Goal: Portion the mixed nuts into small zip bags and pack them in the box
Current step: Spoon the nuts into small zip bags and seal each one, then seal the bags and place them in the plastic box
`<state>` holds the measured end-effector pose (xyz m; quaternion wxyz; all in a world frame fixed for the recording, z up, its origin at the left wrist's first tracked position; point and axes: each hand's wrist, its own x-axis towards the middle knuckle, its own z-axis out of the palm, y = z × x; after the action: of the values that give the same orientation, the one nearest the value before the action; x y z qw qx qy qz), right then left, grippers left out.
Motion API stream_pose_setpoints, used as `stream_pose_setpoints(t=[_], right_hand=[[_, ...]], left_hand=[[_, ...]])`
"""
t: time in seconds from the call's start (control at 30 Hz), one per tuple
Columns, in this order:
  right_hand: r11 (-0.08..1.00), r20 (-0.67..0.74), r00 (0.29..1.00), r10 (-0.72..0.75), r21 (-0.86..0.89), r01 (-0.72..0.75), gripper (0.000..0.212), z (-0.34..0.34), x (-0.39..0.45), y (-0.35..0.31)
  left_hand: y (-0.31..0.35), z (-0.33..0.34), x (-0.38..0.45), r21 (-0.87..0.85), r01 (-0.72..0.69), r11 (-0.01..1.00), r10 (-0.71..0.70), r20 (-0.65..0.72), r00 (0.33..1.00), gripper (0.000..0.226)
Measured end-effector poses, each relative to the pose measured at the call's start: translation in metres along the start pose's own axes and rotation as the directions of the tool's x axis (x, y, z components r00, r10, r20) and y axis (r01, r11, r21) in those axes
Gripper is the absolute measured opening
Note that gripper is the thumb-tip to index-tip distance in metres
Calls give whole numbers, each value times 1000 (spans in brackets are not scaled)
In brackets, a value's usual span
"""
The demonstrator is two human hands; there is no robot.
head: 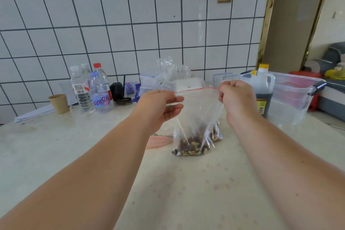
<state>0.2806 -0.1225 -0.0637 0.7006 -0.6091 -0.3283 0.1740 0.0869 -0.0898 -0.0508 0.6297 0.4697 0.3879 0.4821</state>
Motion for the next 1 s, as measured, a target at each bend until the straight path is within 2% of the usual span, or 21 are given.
stream_pose_setpoints(t=[0.1,0.2,0.27,0.4,0.53,0.67,0.77,0.93,1.0], right_hand=[[1000,44,999,-23,16,23,24,0,-8,3],[999,-6,999,-36,-3,36,24,-3,-22,7],[1000,35,999,-9,-3,9,17,-5,-35,11],[997,216,973,77,-37,-70,10,-4,-66,27],[985,371,912,173,-49,-167,7,5,-91,42],[973,525,820,227,-95,-209,7,11,-105,58],[963,555,787,268,-144,-226,11,12,-109,71],[950,667,678,310,-198,-240,7,14,-110,76],[950,689,655,309,-187,-252,8,11,-110,78]], left_hand=[[-4,-11,-2,11,-33,999,33,-25,999,22],[-10,-27,-9,59,-71,996,75,-74,994,33],[-19,-42,-18,105,-68,992,78,-94,993,28],[-48,-82,-42,275,14,961,23,-129,991,15],[-63,-118,-64,350,67,934,-5,-175,984,13],[-69,-138,-76,362,45,931,26,-190,981,14],[-79,-147,-77,338,20,941,71,-255,964,16],[-89,-161,-82,304,89,948,9,-308,951,14],[-89,-164,-84,292,114,950,-12,-329,944,15]])
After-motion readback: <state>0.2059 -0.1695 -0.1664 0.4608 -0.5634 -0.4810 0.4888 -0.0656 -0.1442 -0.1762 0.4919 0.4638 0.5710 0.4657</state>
